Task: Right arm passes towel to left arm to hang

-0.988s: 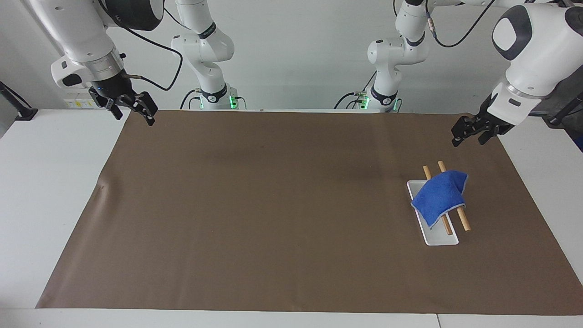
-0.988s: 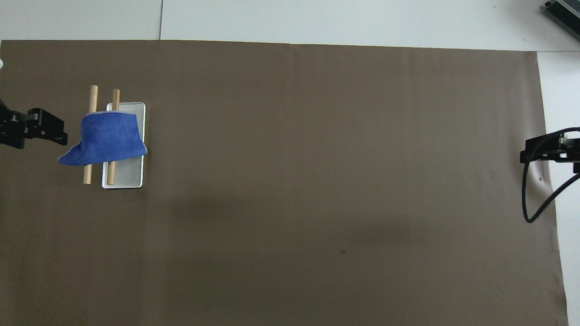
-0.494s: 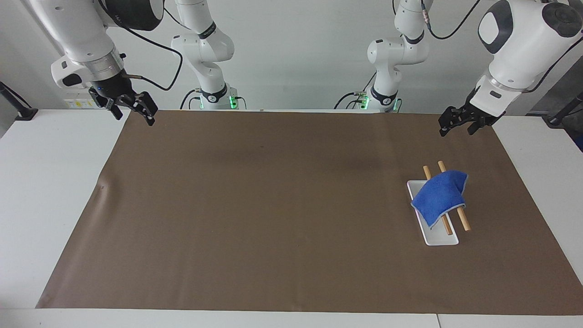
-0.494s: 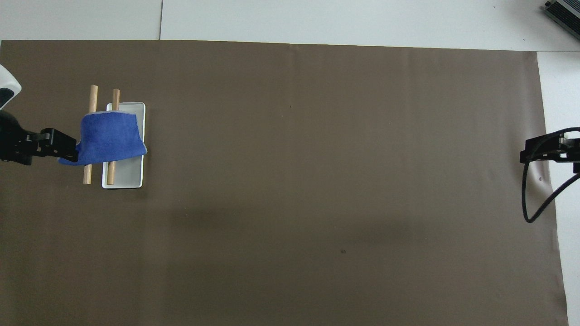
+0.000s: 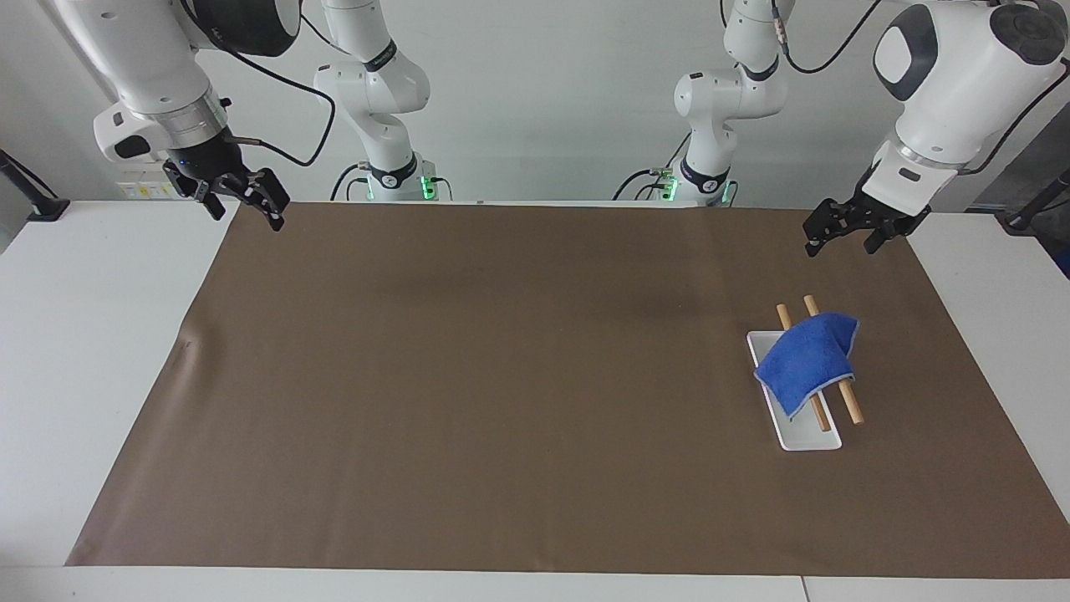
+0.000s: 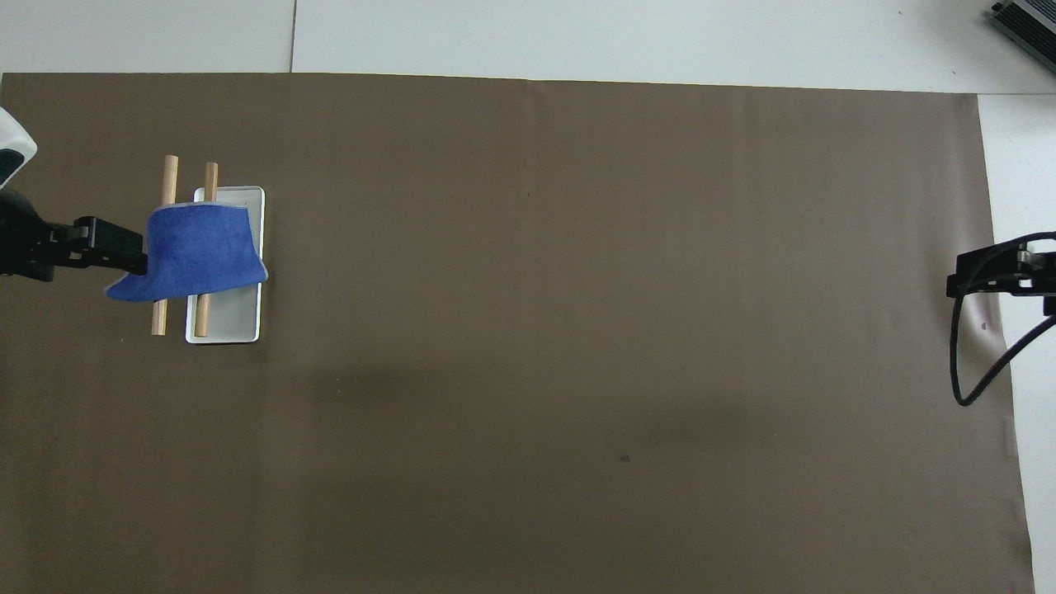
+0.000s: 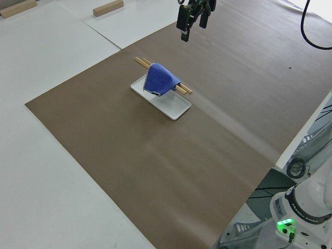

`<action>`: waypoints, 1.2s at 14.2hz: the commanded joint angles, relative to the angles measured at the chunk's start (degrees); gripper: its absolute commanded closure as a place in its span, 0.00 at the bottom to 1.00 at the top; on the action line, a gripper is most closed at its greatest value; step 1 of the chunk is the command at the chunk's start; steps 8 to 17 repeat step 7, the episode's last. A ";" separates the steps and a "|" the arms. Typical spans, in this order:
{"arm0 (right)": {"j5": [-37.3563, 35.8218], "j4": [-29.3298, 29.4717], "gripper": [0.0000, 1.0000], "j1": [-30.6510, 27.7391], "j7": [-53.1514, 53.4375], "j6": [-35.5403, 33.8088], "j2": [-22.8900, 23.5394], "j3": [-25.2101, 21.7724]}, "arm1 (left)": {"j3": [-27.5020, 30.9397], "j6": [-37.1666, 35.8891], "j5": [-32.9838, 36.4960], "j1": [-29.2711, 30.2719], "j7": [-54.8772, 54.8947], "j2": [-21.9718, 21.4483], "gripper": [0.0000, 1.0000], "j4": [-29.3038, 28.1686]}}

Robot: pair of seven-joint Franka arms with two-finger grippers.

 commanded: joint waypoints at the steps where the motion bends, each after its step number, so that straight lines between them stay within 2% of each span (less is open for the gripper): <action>1: 1.00 -1.23 0.00 0.07 -1.08 0.27 -1.24 -0.41 | 0.22 1.58 0.87 -0.06 -0.02 -1.33 0.00 -1.82; 6: 1.00 -1.32 0.00 0.15 -2.30 0.36 -1.24 0.99 | 0.22 1.58 0.87 -0.06 0.51 -1.33 0.00 -1.91; 17: 1.00 -1.32 0.00 0.15 -2.74 0.36 -1.24 0.99 | 0.22 1.58 0.87 -0.06 0.42 -1.33 0.00 -1.91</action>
